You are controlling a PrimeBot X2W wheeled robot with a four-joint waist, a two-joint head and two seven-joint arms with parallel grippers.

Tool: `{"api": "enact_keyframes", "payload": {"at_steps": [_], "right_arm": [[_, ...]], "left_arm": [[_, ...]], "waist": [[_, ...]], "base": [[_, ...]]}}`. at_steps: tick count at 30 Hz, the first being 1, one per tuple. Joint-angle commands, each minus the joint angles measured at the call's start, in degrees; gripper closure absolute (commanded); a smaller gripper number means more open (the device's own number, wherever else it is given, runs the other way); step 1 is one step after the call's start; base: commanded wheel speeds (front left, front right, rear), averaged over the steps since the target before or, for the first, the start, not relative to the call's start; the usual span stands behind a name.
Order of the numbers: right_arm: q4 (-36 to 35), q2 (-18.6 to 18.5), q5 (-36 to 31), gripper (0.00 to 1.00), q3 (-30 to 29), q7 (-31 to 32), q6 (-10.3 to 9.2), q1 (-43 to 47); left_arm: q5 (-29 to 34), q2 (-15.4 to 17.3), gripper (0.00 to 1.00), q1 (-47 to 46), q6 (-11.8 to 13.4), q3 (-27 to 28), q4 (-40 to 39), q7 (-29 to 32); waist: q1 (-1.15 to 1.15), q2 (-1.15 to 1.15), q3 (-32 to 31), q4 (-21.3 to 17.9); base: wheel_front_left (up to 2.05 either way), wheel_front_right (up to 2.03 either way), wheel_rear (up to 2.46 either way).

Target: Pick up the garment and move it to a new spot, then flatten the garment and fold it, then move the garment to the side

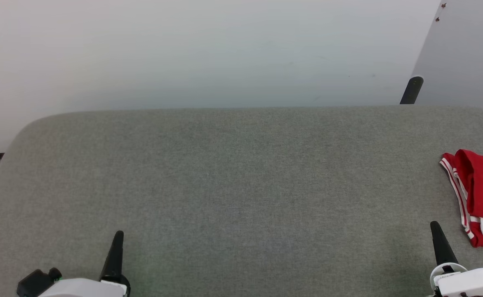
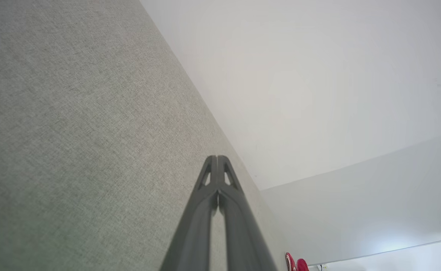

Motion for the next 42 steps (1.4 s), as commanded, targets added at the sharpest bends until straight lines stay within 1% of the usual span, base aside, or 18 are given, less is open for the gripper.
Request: {"api": "enact_keyframes", "payload": {"at_steps": [1,20,42], "right_arm": [[-0.4,0.0,1.6,1.00,-0.3,0.3,-0.02,-1.3],[-0.2,0.7,12.6,1.00,-0.5,3.0,-0.02,-2.6],[0.0,1.3,22.8,1.00,-0.7,5.5,-0.02,-3.7]], "left_arm": [[-1.1,0.1,1.00,-1.0,0.0,0.3,-0.5,0.3],[-9.8,-1.3,1.00,-2.8,0.0,1.3,-0.5,3.1],[-17.8,-2.7,1.00,-4.3,0.0,2.1,-0.4,5.7]], "waist": [[0.00,0.00,0.0,0.0],[0.00,0.00,0.5,-0.1],[0.00,0.00,1.0,-0.3]], "base": [[0.00,0.00,0.00],[0.00,0.00,0.00],[0.00,0.00,0.00]]}}
